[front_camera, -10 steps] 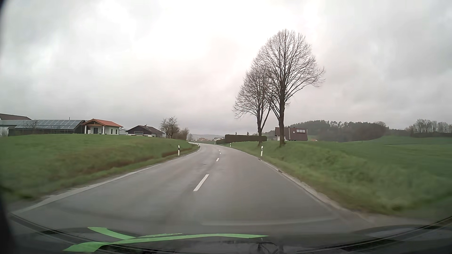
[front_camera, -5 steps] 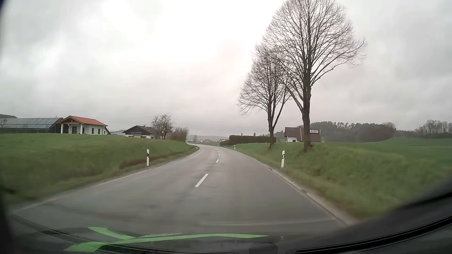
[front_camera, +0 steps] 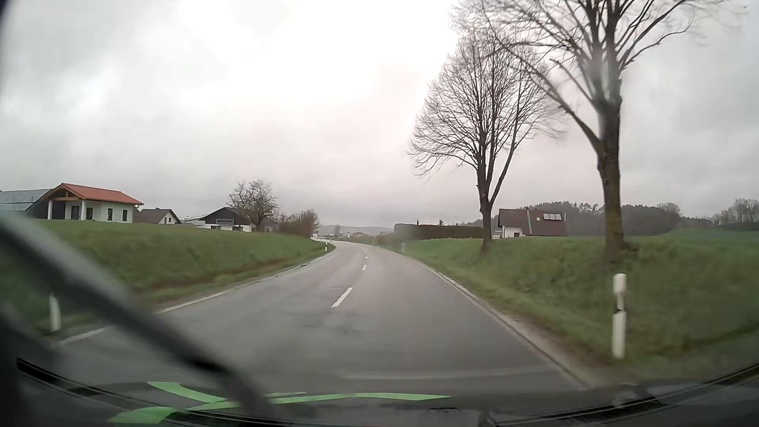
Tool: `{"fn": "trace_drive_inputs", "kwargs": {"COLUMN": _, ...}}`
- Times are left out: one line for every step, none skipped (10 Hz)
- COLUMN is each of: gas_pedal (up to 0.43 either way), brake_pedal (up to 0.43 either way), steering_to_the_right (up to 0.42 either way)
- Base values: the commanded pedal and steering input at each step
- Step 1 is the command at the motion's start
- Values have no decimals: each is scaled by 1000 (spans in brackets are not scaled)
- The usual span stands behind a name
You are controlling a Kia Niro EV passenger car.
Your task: Follow the waypoints while adhering to traffic rules and regulations
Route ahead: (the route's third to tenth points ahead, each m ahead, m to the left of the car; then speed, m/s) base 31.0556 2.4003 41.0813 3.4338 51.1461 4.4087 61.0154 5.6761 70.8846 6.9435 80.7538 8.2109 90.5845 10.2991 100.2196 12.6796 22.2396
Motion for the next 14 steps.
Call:
{"fn": "trace_drive_inputs", "kwargs": {"gas_pedal": 150, "brake_pedal": 0, "steering_to_the_right": -14}}
{"fn": "trace_drive_inputs", "kwargs": {"gas_pedal": 150, "brake_pedal": 0, "steering_to_the_right": -16}}
{"fn": "trace_drive_inputs", "kwargs": {"gas_pedal": 138, "brake_pedal": 0, "steering_to_the_right": -16}}
{"fn": "trace_drive_inputs", "kwargs": {"gas_pedal": 118, "brake_pedal": 0, "steering_to_the_right": -16}}
{"fn": "trace_drive_inputs", "kwargs": {"gas_pedal": 110, "brake_pedal": 0, "steering_to_the_right": -16}}
{"fn": "trace_drive_inputs", "kwargs": {"gas_pedal": 110, "brake_pedal": 0, "steering_to_the_right": -15}}
{"fn": "trace_drive_inputs", "kwargs": {"gas_pedal": 118, "brake_pedal": 0, "steering_to_the_right": -14}}
{"fn": "trace_drive_inputs", "kwargs": {"gas_pedal": 130, "brake_pedal": 0, "steering_to_the_right": -14}}
{"fn": "trace_drive_inputs", "kwargs": {"gas_pedal": 138, "brake_pedal": 0, "steering_to_the_right": -14}}
{"fn": "trace_drive_inputs", "kwargs": {"gas_pedal": 150, "brake_pedal": 0, "steering_to_the_right": -14}}
{"fn": "trace_drive_inputs", "kwargs": {"gas_pedal": 150, "brake_pedal": 0, "steering_to_the_right": -14}}
{"fn": "trace_drive_inputs", "kwargs": {"gas_pedal": 157, "brake_pedal": 0, "steering_to_the_right": -14}}
{"fn": "trace_drive_inputs", "kwargs": {"gas_pedal": 157, "brake_pedal": 0, "steering_to_the_right": -12}}
{"fn": "trace_drive_inputs", "kwargs": {"gas_pedal": 157, "brake_pedal": 0, "steering_to_the_right": -12}}
